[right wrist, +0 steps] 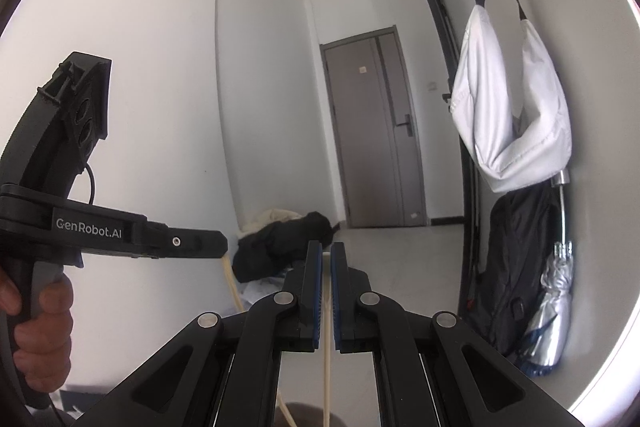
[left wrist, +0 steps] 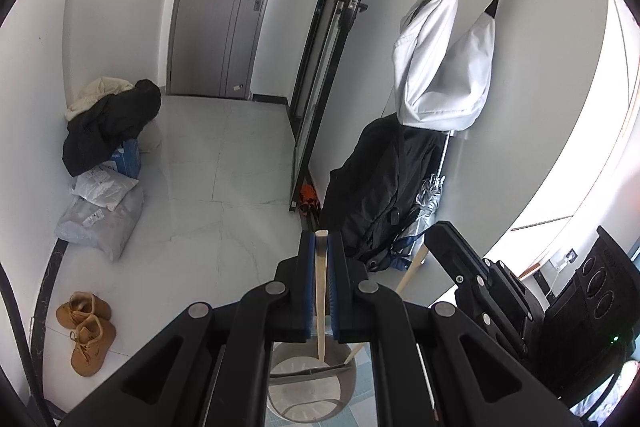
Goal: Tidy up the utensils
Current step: 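Lift both chopsticks over the caddy and open both grippers to drop them in, then withdraw both open grippers from the caddy back toward the chopstick bundle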
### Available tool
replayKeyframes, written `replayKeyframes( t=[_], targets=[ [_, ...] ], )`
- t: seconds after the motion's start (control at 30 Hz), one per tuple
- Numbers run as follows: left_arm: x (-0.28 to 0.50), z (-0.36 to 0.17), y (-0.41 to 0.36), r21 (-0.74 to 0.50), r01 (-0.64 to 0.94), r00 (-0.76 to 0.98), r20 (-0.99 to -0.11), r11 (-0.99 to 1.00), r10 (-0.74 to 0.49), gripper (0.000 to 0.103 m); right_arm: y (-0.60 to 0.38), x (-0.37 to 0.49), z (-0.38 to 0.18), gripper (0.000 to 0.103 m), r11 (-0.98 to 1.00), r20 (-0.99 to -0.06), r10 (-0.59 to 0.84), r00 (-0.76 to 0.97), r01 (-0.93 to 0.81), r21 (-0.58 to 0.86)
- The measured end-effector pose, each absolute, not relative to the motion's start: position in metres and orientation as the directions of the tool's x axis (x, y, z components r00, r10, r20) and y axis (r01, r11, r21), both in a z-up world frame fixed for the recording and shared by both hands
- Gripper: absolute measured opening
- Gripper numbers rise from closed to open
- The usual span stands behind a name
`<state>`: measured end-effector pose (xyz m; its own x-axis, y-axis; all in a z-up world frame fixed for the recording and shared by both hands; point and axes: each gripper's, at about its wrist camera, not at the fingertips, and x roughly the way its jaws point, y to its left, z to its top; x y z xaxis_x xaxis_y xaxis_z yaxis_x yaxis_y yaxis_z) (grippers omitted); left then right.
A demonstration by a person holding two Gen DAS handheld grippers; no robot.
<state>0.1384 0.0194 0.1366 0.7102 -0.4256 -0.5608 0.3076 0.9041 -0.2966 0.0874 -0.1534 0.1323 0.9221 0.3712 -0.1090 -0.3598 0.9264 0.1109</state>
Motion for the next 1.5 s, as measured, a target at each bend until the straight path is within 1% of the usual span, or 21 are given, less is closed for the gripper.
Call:
replayKeyframes(
  t=[0.13,0.27,0.33,0.43,0.47,0.5,0.53,0.57,0.63,0.67,0.73,0.87,0.9,0.97,1.03,1.07,1.13,1.27,1.3,1.33,1.5],
  targets=[
    [0.151,0.123,0.023,-0.302,0.300,0.704,-0.570,0.905,-0.424,0.002,-0.148,0.102,0.120,0.003,0.926,-0.115,0.375,0.920,-0.365,0.101],
    [0.160,0.107,0.028,-0.319,0.278,0.680,-0.601,0.906,-0.420,0.002,-0.143,0.112,0.107,0.003,0.919,-0.138,0.393,0.909,-0.384,0.087],
    [0.161,0.102,0.031,-0.336,0.273,0.676,-0.600,0.902,-0.428,0.002,-0.140,0.116,0.101,0.004,0.907,-0.163,0.421,0.892,-0.413,0.085],
    [0.161,0.096,0.029,-0.318,0.270,0.679,-0.606,0.909,-0.414,0.003,-0.134,0.118,0.092,0.005,0.879,-0.211,0.476,0.854,-0.471,0.076],
    [0.161,0.093,0.029,-0.309,0.267,0.671,-0.621,0.913,-0.406,0.003,-0.132,0.118,0.089,0.006,0.869,-0.226,0.491,0.841,-0.490,0.066],
    [0.164,0.091,0.027,-0.307,0.267,0.660,-0.633,0.914,-0.405,0.008,-0.129,0.116,0.085,0.006,0.859,-0.239,0.506,0.829,-0.509,0.056],
    [0.166,0.089,0.027,-0.314,0.269,0.643,-0.645,0.911,-0.412,0.017,-0.130,0.116,0.082,0.007,0.853,-0.247,0.515,0.821,-0.519,0.054],
    [0.167,0.087,0.029,-0.327,0.263,0.635,-0.649,0.908,-0.418,0.021,-0.130,0.115,0.080,0.008,0.847,-0.255,0.524,0.813,-0.528,0.055],
    [0.163,0.085,0.035,-0.334,0.243,0.648,-0.643,0.911,-0.409,0.036,-0.131,0.110,0.076,0.017,0.848,-0.269,0.522,0.810,-0.527,0.059],
    [0.161,0.086,0.038,-0.332,0.231,0.659,-0.638,0.915,-0.398,0.037,-0.133,0.107,0.075,0.019,0.852,-0.270,0.516,0.813,-0.519,0.066],
    [0.157,0.087,0.045,-0.326,0.199,0.673,-0.640,0.924,-0.371,0.040,-0.140,0.102,0.075,0.031,0.860,-0.268,0.507,0.819,-0.502,0.095],
    [0.146,0.088,0.055,-0.308,0.138,0.691,-0.651,0.941,-0.314,0.041,-0.159,0.084,0.076,0.045,0.885,-0.257,0.465,0.847,-0.441,0.148],
    [0.143,0.087,0.056,-0.300,0.128,0.697,-0.651,0.945,-0.301,0.044,-0.163,0.079,0.076,0.051,0.893,-0.259,0.450,0.854,-0.424,0.154],
    [0.133,0.090,0.056,-0.285,0.108,0.713,-0.646,0.953,-0.274,0.049,-0.168,0.073,0.079,0.054,0.900,-0.256,0.435,0.864,-0.405,0.163],
    [0.126,0.091,0.056,-0.271,0.090,0.728,-0.639,0.958,-0.249,0.056,-0.171,0.064,0.081,0.060,0.907,-0.252,0.419,0.872,-0.387,0.168],
    [0.120,0.093,0.054,-0.263,0.081,0.737,-0.633,0.961,-0.235,0.058,-0.173,0.058,0.082,0.061,0.911,-0.251,0.409,0.877,-0.377,0.169],
    [0.114,0.094,0.053,-0.247,0.074,0.745,-0.630,0.966,-0.218,0.059,-0.176,0.049,0.084,0.069,0.916,-0.242,0.397,0.885,-0.364,0.170],
    [0.097,0.097,0.047,-0.209,0.065,0.768,-0.614,0.976,-0.183,0.061,-0.175,0.031,0.090,0.076,0.929,-0.228,0.364,0.903,-0.336,0.154],
    [0.092,0.097,0.047,-0.205,0.064,0.773,-0.608,0.977,-0.179,0.065,-0.175,0.026,0.090,0.079,0.933,-0.226,0.355,0.907,-0.327,0.152],
    [0.088,0.097,0.046,-0.204,0.065,0.777,-0.603,0.977,-0.178,0.070,-0.175,0.023,0.091,0.080,0.934,-0.224,0.352,0.909,-0.324,0.153],
    [0.067,0.096,0.042,-0.171,0.057,0.806,-0.574,0.984,-0.146,0.080,-0.178,0.005,0.091,0.085,0.939,-0.216,0.334,0.918,-0.305,0.157]
  ],
)
